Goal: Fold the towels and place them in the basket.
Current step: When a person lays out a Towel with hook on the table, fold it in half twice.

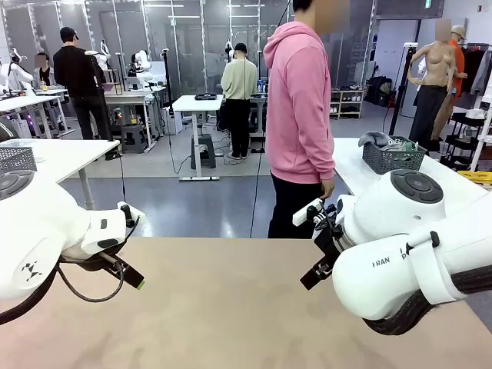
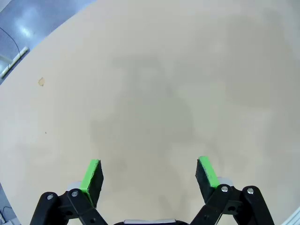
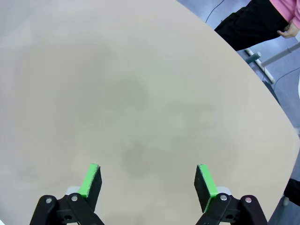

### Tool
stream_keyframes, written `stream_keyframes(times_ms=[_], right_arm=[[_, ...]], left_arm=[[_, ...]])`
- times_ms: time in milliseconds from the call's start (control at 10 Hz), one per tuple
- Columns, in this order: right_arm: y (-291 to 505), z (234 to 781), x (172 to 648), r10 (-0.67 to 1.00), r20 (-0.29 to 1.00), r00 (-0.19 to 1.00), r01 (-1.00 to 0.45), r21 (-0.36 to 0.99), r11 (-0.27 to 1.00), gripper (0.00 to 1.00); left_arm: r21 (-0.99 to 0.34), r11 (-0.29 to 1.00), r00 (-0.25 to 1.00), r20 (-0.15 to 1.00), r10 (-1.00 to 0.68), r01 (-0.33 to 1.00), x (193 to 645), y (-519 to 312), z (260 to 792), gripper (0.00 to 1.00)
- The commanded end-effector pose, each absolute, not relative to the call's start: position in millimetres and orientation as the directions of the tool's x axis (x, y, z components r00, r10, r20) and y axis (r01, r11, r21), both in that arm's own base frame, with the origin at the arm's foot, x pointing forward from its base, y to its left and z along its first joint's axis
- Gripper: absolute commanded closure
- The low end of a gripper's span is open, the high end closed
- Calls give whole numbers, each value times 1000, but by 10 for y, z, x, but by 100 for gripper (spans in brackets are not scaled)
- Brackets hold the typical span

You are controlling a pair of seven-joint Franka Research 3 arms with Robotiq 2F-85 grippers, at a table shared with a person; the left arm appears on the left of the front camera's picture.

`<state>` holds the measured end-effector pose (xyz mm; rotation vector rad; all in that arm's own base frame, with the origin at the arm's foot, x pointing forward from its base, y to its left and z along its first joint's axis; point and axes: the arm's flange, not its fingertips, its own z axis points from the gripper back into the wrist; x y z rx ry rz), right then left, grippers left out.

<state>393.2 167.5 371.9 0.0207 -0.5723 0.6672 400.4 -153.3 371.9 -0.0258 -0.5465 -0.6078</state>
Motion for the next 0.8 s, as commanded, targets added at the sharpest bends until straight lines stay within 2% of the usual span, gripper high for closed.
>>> stream_keyframes(times_ms=[0, 200, 300, 400, 500, 700], right_arm=[[1673, 3719, 3933, 576, 509, 640, -588, -159, 793, 0], [1675, 3719, 3932, 579, 508, 638, -590, -161, 791, 0], [1610, 3894, 3985, 569, 525, 633, -578, -168, 799, 0], [1504, 4165, 4027, 590, 460, 663, -587, -169, 792, 0], [1378, 4506, 4049, 566, 482, 669, -583, -132, 802, 0], [1113, 5273, 4029, 559, 511, 653, -559, -174, 811, 0]], left_arm=[[134, 826, 685, 495, -535, 548, 4006, -1529, 3719, 0], [130, 812, 646, 541, -539, 569, 3995, -1558, 3847, 0], [155, 807, 630, 548, -550, 570, 4001, -1574, 4017, 0], [162, 824, 644, 550, -532, 542, 4009, -1512, 4251, 0], [183, 834, 665, 526, -530, 521, 4023, -1439, 4484, 0], [143, 832, 667, 532, -522, 537, 3918, -1275, 5110, 0]])
